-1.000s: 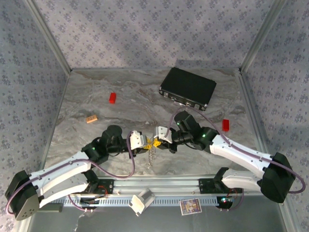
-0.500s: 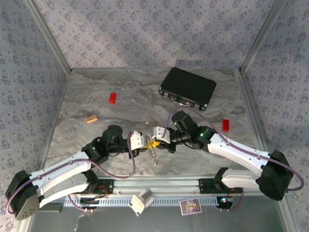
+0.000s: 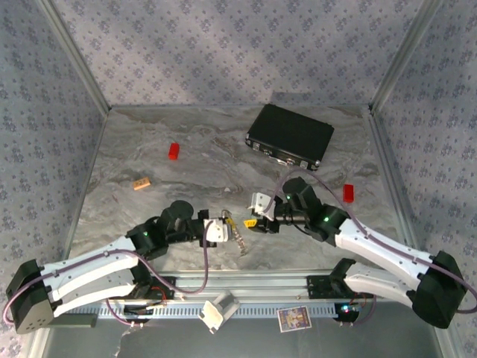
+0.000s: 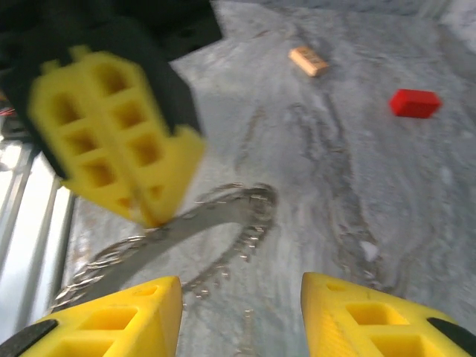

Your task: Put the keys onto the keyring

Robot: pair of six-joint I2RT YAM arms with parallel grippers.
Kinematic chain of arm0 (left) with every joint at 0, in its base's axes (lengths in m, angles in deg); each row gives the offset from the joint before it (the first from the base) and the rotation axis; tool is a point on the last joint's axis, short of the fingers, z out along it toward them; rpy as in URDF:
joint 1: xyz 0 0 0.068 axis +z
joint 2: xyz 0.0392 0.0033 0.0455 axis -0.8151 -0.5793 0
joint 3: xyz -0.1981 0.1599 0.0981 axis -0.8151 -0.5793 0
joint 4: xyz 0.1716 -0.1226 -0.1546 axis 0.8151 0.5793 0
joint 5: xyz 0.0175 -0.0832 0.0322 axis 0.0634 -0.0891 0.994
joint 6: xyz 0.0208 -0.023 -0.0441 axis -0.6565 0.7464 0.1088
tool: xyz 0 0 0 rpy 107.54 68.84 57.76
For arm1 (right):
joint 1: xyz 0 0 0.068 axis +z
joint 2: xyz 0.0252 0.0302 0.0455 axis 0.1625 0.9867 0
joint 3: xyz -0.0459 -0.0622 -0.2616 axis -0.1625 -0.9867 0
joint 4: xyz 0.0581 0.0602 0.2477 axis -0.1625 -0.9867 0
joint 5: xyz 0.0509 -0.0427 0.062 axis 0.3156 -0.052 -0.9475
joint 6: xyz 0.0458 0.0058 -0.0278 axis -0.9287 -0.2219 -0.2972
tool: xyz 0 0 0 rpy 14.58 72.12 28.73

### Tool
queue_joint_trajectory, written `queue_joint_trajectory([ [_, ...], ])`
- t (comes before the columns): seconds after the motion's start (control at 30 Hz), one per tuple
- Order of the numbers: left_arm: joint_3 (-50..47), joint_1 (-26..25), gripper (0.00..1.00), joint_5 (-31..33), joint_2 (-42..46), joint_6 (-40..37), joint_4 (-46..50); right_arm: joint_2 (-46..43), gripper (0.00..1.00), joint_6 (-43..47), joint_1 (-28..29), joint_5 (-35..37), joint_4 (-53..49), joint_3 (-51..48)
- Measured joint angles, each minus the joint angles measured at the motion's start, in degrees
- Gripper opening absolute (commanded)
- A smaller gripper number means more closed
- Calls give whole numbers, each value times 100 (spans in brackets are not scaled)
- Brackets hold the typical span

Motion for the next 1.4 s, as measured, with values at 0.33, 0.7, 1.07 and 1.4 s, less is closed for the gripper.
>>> queue_joint_trajectory([
  [0.33, 0, -267, 0, 1008, 0, -2251, -341, -444, 46, -590, -354, 721, 549, -442],
  [0.7, -11, -195, 0, 1591, 55, -3585, -717, -446, 45, -793, -468, 970, 726, -529],
  [1.07, -81, 15, 0, 1934, 42, -4553, -815, -245, 45, -841, -505, 986, 859, -597],
  [1.4, -238, 48, 0, 2382, -153, -5515, -1200, -13, 44, -846, -516, 839, 1008, -619],
])
